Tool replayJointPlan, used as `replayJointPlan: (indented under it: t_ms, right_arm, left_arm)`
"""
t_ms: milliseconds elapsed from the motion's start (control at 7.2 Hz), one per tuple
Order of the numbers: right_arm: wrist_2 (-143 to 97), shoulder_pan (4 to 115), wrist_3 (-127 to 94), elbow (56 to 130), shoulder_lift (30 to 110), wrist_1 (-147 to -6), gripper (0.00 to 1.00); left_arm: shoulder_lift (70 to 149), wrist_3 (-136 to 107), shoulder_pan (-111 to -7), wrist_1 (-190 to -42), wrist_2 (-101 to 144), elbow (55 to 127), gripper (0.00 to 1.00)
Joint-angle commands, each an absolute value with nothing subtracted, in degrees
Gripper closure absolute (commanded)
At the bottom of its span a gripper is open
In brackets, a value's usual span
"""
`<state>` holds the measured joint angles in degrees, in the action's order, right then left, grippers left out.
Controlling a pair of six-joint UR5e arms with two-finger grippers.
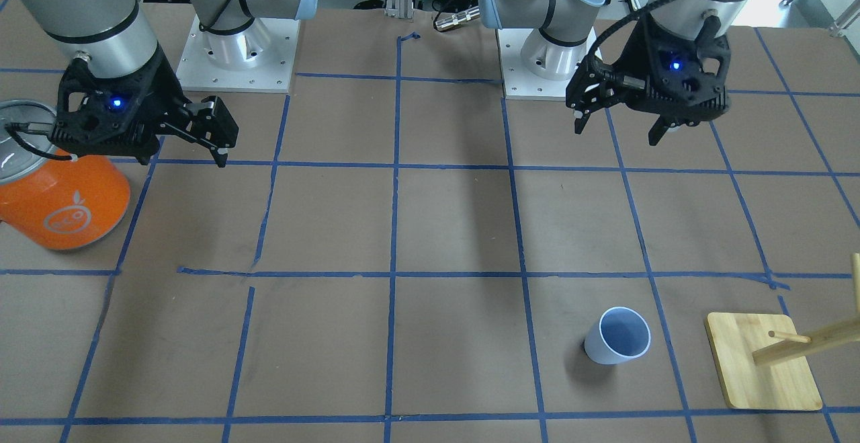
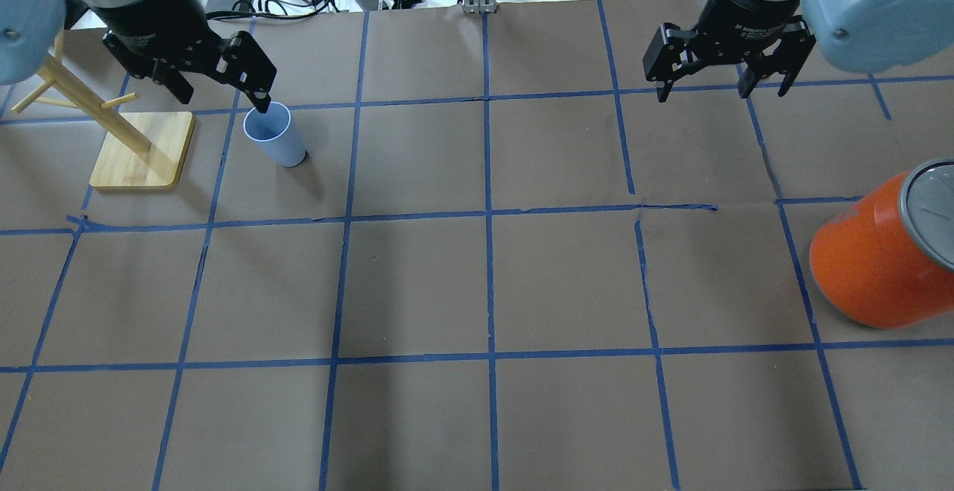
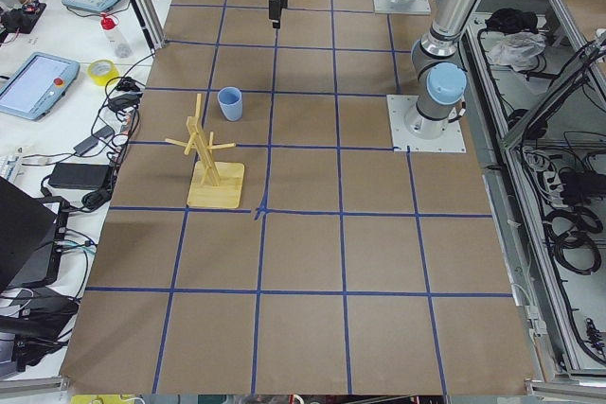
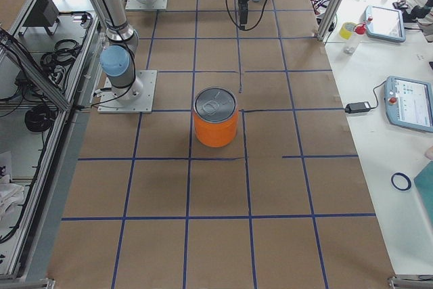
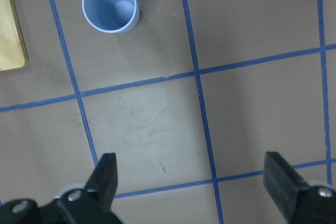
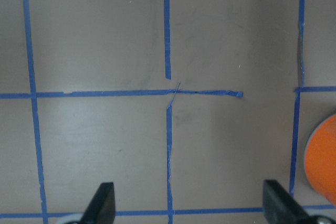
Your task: Flip cup
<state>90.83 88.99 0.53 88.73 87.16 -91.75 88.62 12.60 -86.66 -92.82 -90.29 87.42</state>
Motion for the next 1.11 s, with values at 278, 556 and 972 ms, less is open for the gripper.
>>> replayJointPlan:
  t_ms: [278, 556, 972]
  right_arm:
    - [90.79, 89.12, 0.61, 88.68, 87.80, -87.36, 0.00]
    - [91.31, 89.12, 1.23, 88.68, 87.80, -87.36, 0.00]
    - [91.58, 89.12, 1.58, 88.77, 87.72, -87.10, 0.00]
  left_arm:
    - [82.26, 2.51, -88.50, -92.73, -89.74, 95.18, 0.00]
    - [85.76, 0.71, -88.42, -86.51, -90.87, 90.47, 0.00]
    - [92.10, -2.02, -88.68, -89.92, -91.06, 81.83, 0.00]
